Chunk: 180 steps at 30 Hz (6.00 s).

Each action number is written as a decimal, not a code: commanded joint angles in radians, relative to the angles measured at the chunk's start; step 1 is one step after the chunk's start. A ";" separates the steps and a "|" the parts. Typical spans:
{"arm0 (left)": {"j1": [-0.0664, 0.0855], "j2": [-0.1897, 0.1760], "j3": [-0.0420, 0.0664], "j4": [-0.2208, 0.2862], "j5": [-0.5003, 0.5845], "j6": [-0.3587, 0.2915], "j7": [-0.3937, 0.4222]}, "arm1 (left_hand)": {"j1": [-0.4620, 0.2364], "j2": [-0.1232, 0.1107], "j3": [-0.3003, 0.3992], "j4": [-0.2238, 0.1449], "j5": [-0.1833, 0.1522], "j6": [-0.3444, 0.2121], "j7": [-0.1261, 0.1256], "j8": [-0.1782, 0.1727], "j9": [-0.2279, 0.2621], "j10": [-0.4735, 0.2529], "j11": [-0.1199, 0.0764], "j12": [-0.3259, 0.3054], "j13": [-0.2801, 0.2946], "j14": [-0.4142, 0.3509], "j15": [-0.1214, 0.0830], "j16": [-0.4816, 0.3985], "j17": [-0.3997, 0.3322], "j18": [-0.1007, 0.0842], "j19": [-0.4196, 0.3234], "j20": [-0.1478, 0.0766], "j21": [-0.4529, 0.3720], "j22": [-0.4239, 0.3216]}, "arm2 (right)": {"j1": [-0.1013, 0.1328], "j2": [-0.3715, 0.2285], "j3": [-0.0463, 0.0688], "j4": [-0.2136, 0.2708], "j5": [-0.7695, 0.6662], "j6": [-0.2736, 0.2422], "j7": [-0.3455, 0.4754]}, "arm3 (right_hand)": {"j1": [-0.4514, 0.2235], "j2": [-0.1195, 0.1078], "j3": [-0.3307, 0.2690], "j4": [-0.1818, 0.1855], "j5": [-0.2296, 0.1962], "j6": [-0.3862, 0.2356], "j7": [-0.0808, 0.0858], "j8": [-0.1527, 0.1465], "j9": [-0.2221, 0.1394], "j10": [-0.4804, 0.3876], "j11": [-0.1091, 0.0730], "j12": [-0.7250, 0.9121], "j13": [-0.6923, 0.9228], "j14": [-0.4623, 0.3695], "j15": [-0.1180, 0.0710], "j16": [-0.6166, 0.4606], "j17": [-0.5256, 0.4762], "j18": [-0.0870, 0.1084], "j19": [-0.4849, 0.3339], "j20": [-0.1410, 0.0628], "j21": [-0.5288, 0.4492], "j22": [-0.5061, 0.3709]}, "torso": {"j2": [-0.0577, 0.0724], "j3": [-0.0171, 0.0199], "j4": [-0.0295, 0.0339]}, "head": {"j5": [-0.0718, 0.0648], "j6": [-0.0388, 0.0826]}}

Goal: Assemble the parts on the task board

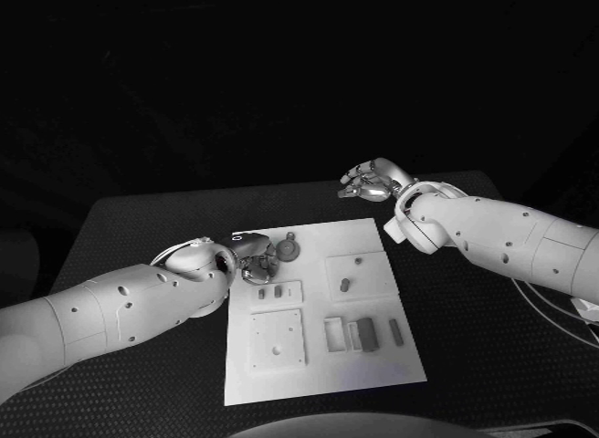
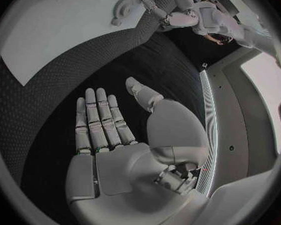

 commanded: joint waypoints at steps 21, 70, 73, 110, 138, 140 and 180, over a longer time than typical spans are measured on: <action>-0.010 -0.019 -0.008 -0.006 0.005 -0.028 -0.022 | 0.011 -0.062 -0.019 -0.006 -0.001 -0.182 0.006 -0.087 -0.037 -0.029 0.023 -0.057 0.000 -0.034 0.018 -0.057 0.060 -0.008 -0.043 0.020 -0.007 -0.017 | -0.004 -0.010 0.000 0.005 -0.009 0.008 0.001 | 0.001 -0.012 -0.011 -0.001 0.000 -0.012 0.037 0.005 -0.007 0.007 0.001 -0.012 -0.015 -0.010 0.010 -0.018 -0.005 -0.012 -0.010 0.006 -0.015 0.008 | 0.000 -0.0016 0.0007 | -0.001 0.005; 0.131 -0.224 0.020 0.085 1.201 0.015 0.263 | -0.099 -0.026 -0.094 0.023 -0.001 -0.159 0.059 -0.016 -0.015 -0.107 0.053 -0.072 0.004 -0.090 0.057 -0.161 0.099 -0.003 -0.126 0.059 -0.008 -0.048 | -0.076 -0.191 -0.025 0.273 -1.001 0.257 -0.167 | 0.086 -0.067 0.002 -0.009 0.000 0.128 -0.029 0.072 -0.007 0.179 -0.056 -0.020 -0.058 0.176 -0.075 0.053 0.095 0.060 0.199 -0.004 -0.020 0.013 | -0.003 -0.0078 0.0064 | -0.016 0.050; 0.131 -0.223 0.020 0.084 1.202 0.014 0.266 | -0.100 -0.025 -0.096 0.023 -0.001 -0.160 0.059 -0.015 -0.016 -0.108 0.053 -0.071 0.003 -0.090 0.057 -0.162 0.099 -0.003 -0.126 0.059 -0.007 -0.049 | -0.082 -0.186 -0.026 0.268 -1.005 0.255 -0.168 | 0.087 -0.068 0.003 -0.008 0.000 0.128 -0.030 0.072 -0.008 0.179 -0.056 -0.022 -0.059 0.176 -0.075 0.052 0.096 0.060 0.200 -0.004 -0.021 0.013 | -0.003 -0.0080 0.0050 | -0.007 0.048; 0.131 -0.216 0.021 0.078 1.204 0.019 0.249 | -0.109 -0.024 -0.109 0.016 -0.001 -0.178 0.066 -0.017 -0.020 -0.124 0.059 -0.073 -0.001 -0.083 0.057 -0.169 0.102 0.002 -0.123 0.061 -0.006 -0.060 | -0.114 -0.124 -0.033 0.228 -1.060 0.281 -0.163 | 0.119 0.037 0.008 -0.015 0.000 0.242 -0.071 0.122 0.002 0.304 -0.103 -0.019 -0.052 0.264 -0.117 0.073 0.167 0.095 0.298 -0.009 -0.025 0.028 | -0.003 -0.0044 0.0013 | 0.019 0.011; 0.131 -0.213 0.020 0.071 1.191 0.020 0.239 | -0.108 -0.028 -0.113 0.011 -0.001 -0.197 0.073 -0.019 -0.023 -0.143 0.066 -0.075 -0.006 -0.087 0.059 -0.176 0.106 0.003 -0.126 0.063 -0.006 -0.068 | -0.135 -0.112 -0.035 0.234 -1.110 0.160 -0.196 | 0.181 0.035 0.016 -0.015 0.000 0.262 -0.076 0.118 0.000 0.299 -0.095 -0.057 -0.052 0.249 -0.107 0.043 0.203 0.094 0.291 -0.003 -0.054 0.038 | -0.003 -0.0039 0.0024 | 0.014 0.002; 0.131 -0.213 0.020 0.070 1.190 0.020 0.240 | -0.108 -0.028 -0.113 0.011 -0.001 -0.197 0.073 -0.019 -0.023 -0.144 0.066 -0.075 -0.006 -0.087 0.060 -0.176 0.106 0.003 -0.126 0.063 -0.006 -0.068 | -0.135 -0.114 -0.035 0.238 -1.110 0.149 -0.198 | 0.183 0.035 0.015 -0.015 0.000 0.266 -0.077 0.119 0.002 0.305 -0.097 -0.056 -0.050 0.255 -0.109 0.044 0.207 0.095 0.296 -0.003 -0.053 0.041 | -0.003 -0.0039 0.0024 | 0.014 0.002; 0.131 -0.211 0.020 0.065 1.189 0.022 0.233 | -0.107 -0.030 -0.114 0.009 -0.001 -0.203 0.075 -0.018 -0.024 -0.149 0.068 -0.074 -0.007 -0.087 0.060 -0.178 0.108 0.003 -0.127 0.064 -0.006 -0.070 | -0.072 -0.172 -0.003 0.408 -0.893 0.145 -0.183 | 0.186 0.033 0.013 -0.014 0.000 0.276 -0.081 0.122 0.010 0.320 -0.102 -0.059 -0.042 0.268 -0.115 0.041 0.226 0.100 0.312 -0.002 -0.055 0.049 | -0.003 -0.0059 0.0021 | 0.040 0.008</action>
